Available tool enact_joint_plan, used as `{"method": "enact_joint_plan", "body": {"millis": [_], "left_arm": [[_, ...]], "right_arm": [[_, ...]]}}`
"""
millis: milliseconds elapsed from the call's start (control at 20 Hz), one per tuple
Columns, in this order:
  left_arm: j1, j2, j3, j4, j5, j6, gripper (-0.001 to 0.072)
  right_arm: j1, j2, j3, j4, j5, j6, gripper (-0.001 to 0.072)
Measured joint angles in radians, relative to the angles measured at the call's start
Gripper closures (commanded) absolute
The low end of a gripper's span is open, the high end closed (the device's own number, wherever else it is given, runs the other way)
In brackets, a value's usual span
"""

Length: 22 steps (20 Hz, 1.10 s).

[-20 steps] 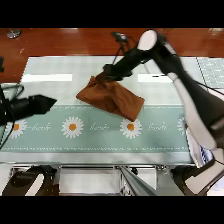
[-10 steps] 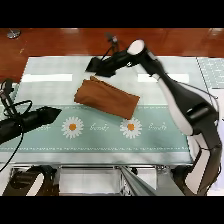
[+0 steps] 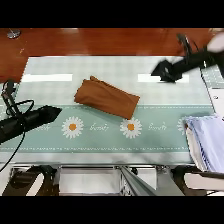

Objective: Fold the shirts.

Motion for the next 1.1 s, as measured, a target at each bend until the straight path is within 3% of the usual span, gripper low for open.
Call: {"method": "enact_joint_plan", "body": {"millis": [100,250,550,600,650,700,900,1100], "left_arm": [[0.000,-0.014,0.000,0.000,0.010,0.000,0.0681],[-0.002,-0.048,0.000,-0.005,0.033,0.000,0.0681],[-0.050,-0.135,0.000,-0.016,0.072,0.000,0.0681],[-0.066,-0.151,0.000,-0.019,0.084,0.001,0.0681],[-0.085,-0.168,0.000,-0.018,0.096,0.001,0.0681],[-0.103,-0.182,0.000,-0.019,0.114,0.001,0.0681],[-0.160,-0.228,0.000,-0.019,0.161,0.002,0.0681],[-0.179,-0.243,0.000,-0.019,0.180,0.002,0.0681]], "right_arm": [[-0.010,0.091,-0.247,0.036,-0.137,0.012,0.0085],[0.039,0.099,-0.441,0.127,-0.252,0.000,0.0086],[0.155,-0.074,-0.490,0.358,-0.368,-0.059,0.0122],[0.177,-0.109,-0.464,0.384,-0.369,-0.063,0.0278],[0.203,-0.144,-0.426,0.387,-0.374,-0.067,0.0537],[0.225,-0.177,-0.386,0.389,-0.377,-0.069,0.0682],[0.269,-0.251,-0.144,0.393,-0.305,-0.091,0.0683],[0.242,-0.271,0.225,0.258,-0.143,-0.029,0.0683]]}}
